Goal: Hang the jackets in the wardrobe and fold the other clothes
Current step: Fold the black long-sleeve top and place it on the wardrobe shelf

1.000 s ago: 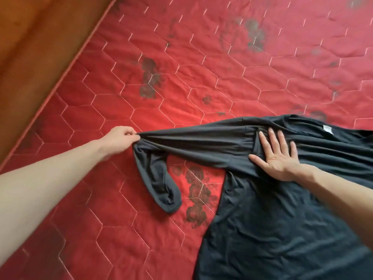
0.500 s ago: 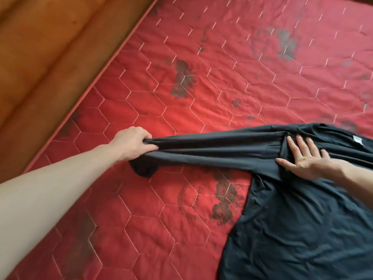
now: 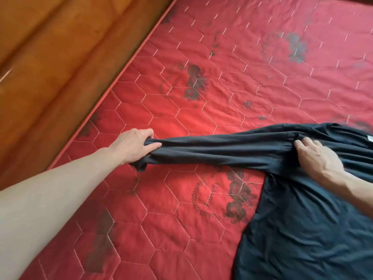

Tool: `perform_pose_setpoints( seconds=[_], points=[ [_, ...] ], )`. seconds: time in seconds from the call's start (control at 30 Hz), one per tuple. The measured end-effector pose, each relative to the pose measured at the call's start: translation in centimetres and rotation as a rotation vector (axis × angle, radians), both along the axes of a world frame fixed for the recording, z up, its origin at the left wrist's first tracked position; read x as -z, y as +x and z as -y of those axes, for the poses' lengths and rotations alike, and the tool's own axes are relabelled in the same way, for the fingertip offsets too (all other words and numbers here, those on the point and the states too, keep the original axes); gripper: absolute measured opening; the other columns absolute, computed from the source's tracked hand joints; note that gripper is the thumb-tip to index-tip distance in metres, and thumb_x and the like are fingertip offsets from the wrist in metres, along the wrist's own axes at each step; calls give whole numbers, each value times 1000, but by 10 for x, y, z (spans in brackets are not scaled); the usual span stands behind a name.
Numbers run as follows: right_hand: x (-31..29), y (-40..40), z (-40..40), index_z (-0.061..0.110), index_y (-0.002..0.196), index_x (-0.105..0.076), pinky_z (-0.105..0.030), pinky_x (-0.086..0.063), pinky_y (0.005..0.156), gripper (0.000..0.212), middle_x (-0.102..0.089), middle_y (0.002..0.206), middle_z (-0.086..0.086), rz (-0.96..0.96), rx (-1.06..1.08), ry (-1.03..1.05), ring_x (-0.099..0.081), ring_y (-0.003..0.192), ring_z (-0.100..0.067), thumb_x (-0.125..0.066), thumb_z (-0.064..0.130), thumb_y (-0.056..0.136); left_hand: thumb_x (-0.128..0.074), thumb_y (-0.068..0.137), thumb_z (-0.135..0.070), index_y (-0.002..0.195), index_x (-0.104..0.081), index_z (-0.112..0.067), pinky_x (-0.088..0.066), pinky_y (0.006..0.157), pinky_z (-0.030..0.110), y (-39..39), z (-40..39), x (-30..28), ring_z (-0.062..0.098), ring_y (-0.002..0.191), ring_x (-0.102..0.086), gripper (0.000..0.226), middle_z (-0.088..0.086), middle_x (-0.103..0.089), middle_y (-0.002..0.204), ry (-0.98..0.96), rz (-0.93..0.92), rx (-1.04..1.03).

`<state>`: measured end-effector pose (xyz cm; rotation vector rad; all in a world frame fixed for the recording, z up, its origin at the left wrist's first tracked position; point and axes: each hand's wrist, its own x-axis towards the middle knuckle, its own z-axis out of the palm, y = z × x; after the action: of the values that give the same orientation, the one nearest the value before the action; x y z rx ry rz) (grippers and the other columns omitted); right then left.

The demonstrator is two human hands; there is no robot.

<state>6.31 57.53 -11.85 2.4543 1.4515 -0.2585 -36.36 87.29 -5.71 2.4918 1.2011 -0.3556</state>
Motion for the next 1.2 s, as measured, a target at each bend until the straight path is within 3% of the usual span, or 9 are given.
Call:
perform_pose_setpoints(
  seconds=[0.23,0.47,0.6,0.7,0.87,0.93,1.0,1.1,1.2],
  points=[
    [-3,-25,-16,-2,113,-60,-56,-49,91,21,-56,114,-33,-309,410,413,-58,106,-51,-64,7,95,-67,98,-42,64,-56,-8,-40,63,37,-8,-10,-19,24,62,-46,49,4,-49,62,-208,67,-218],
    [-24,-158,-43,18,147,-45,-40,-51,103,76,-44,133,-1,-610,-26,656,-56,122,-25,-83,19,81,-52,107,-32,89,-64,-8,-45,52,22,39,9,-31,16,63,-55,33,4,-58,77,-550,125,-433],
    [-29,-227,-63,28,165,-21,-32,-39,118,110,-29,159,-4,-875,-268,639,-41,144,-19,-85,28,75,-45,109,-19,96,-60,-10,-50,46,23,90,40,-33,16,55,-62,22,10,-61,81,-845,304,-653],
    [-34,-243,-64,39,163,-23,-26,-47,109,98,-24,161,6,-994,-117,739,-46,139,-10,-78,32,82,-36,109,-14,102,-59,-5,-56,59,32,123,60,-34,21,66,-65,26,15,-66,86,-1087,417,-833],
    [-46,-206,-44,15,121,-71,-29,-51,101,30,-59,131,5,-949,153,993,-61,119,-6,-62,4,94,-28,110,-15,111,-65,0,-63,63,27,151,79,-30,19,77,-72,40,12,-74,93,-1438,475,-874],
    [-51,-185,-31,13,101,-70,-24,-49,90,12,-63,108,10,-970,271,1013,-62,99,-4,-58,9,101,-34,108,-17,106,-69,-5,-64,66,30,166,91,-27,21,83,-78,37,11,-78,97,-1398,450,-826],
    [-56,-161,-18,12,87,-56,-27,-42,74,25,-51,82,14,-1064,463,1030,-47,75,-4,-52,23,109,-38,109,-24,105,-64,-11,-62,63,32,186,107,-22,25,81,-79,29,12,-80,93,-1161,455,-753],
    [-63,-112,6,8,86,-56,-36,-41,74,25,-50,80,6,-1168,670,1083,-43,78,-8,-49,18,109,-49,105,-30,109,-56,-21,-57,69,37,213,129,-5,27,79,-70,11,6,-75,86,-448,573,-372],
    [-73,-57,38,6,95,-70,-47,-54,88,25,-70,91,-9,-1285,822,1119,-64,89,-20,-52,17,108,-50,96,-50,127,-61,-26,-47,94,41,246,156,5,21,102,-57,40,-6,-65,105,-90,593,142]
  ],
)
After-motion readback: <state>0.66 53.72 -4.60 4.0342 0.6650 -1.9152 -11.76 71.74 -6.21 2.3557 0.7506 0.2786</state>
